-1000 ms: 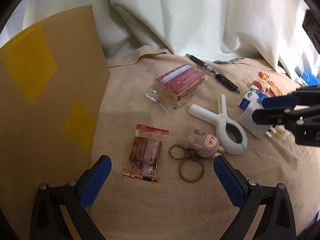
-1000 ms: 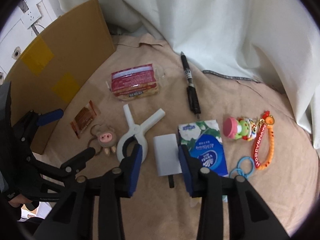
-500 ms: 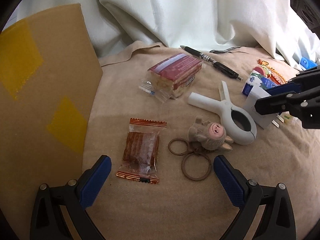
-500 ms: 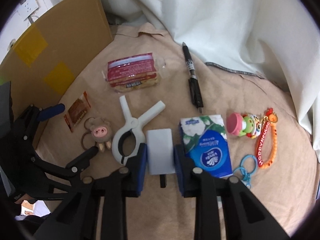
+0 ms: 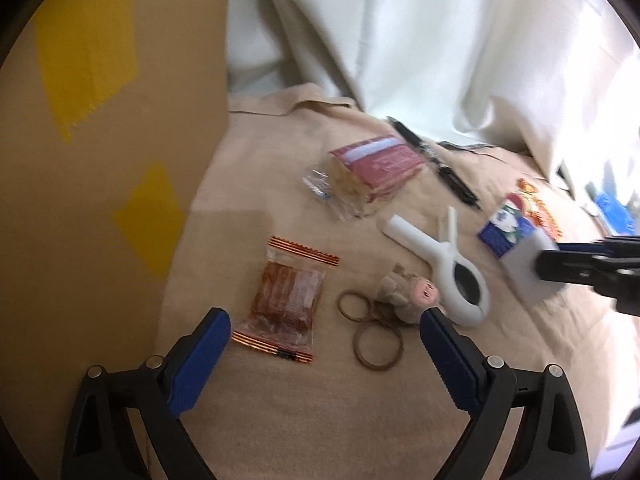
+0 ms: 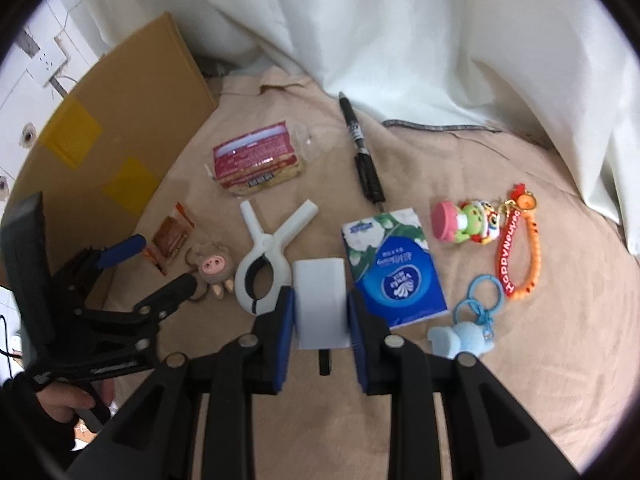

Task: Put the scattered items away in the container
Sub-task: 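Grasp the white charger with the right tool while the left tool grasps the red snack packet, then carry the packet and charger over the cardboard box with both tools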

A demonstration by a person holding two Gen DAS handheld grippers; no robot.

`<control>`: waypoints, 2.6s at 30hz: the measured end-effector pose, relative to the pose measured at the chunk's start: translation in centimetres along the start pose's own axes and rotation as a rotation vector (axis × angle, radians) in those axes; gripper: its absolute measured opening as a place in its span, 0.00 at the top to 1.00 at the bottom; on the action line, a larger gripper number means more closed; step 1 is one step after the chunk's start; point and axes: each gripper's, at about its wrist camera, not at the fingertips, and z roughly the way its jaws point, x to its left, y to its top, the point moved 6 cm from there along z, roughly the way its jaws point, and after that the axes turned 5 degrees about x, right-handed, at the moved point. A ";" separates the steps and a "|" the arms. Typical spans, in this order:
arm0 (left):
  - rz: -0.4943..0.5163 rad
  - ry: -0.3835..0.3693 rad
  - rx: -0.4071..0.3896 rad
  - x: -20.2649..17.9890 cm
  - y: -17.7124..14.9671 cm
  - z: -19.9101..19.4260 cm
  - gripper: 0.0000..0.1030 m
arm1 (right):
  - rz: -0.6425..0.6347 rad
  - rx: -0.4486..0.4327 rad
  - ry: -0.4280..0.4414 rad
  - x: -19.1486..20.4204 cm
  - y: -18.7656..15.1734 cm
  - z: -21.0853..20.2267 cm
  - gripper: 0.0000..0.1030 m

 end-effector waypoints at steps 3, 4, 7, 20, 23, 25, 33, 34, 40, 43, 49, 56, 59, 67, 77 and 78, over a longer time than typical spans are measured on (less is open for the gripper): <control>-0.009 0.074 -0.015 -0.1 0.2 -0.5 0.07 | 0.007 -0.014 0.009 0.0 -0.2 -0.7 0.71; -0.002 0.090 -0.022 -0.1 0.2 -0.5 0.07 | 0.010 -0.018 0.014 0.1 -0.3 -0.9 0.71; 0.024 0.148 -0.011 0.0 0.2 0.0 0.07 | 0.019 -0.023 0.024 0.0 -0.3 -1.0 0.71; -0.155 0.031 0.020 3.5 1.1 0.0 0.56 | 0.042 -0.039 0.027 -0.9 -0.6 -1.6 0.71; -0.122 0.030 0.026 3.4 1.2 0.3 0.56 | 0.047 -0.041 0.030 -0.9 -0.5 -1.7 0.71; -0.101 0.042 0.028 3.2 1.3 0.4 0.56 | 0.046 -0.043 0.029 -0.8 -0.4 -1.8 0.71; -0.122 0.029 0.042 3.4 1.4 0.1 0.66 | 0.044 -0.069 0.040 -0.5 0.0 -2.5 0.71; -0.117 0.031 0.046 3.3 1.4 -0.1 0.66 | 0.044 -0.073 0.039 -0.5 0.0 -2.7 0.71; -0.119 -0.069 0.025 1.1 2.9 -4.8 0.66 | 0.032 -0.122 0.040 0.0 0.4 -6.1 0.71; -0.070 -0.073 0.004 -1.0 4.5 -8.0 0.66 | 0.043 -0.170 0.044 0.1 0.6 -9.2 0.71; 0.008 -0.067 -0.072 -4.6 8.0 -14.3 0.66 | 0.056 -0.261 0.027 -0.2 1.0 -14.8 0.71; 0.028 -0.093 -0.093 -6.4 10.2 -17.0 0.66 | 0.062 -0.325 -0.004 -1.0 1.2 -18.0 0.71; 0.034 -0.100 -0.096 -6.8 10.6 -17.5 0.66 | 0.067 -0.332 -0.013 -1.2 1.1 -18.4 0.71; 0.048 -0.089 -0.115 -6.6 10.8 -18.6 0.66 | 0.070 -0.351 -0.021 -0.9 1.0 -19.0 0.71; 0.006 -0.037 -0.149 -2.7 11.5 -20.0 0.66 | -0.026 -0.359 -0.003 2.1 3.6 -19.3 0.71; 0.000 -0.021 -0.161 -1.8 11.6 -20.5 0.66 | -0.049 -0.368 0.003 2.9 4.4 -19.5 0.71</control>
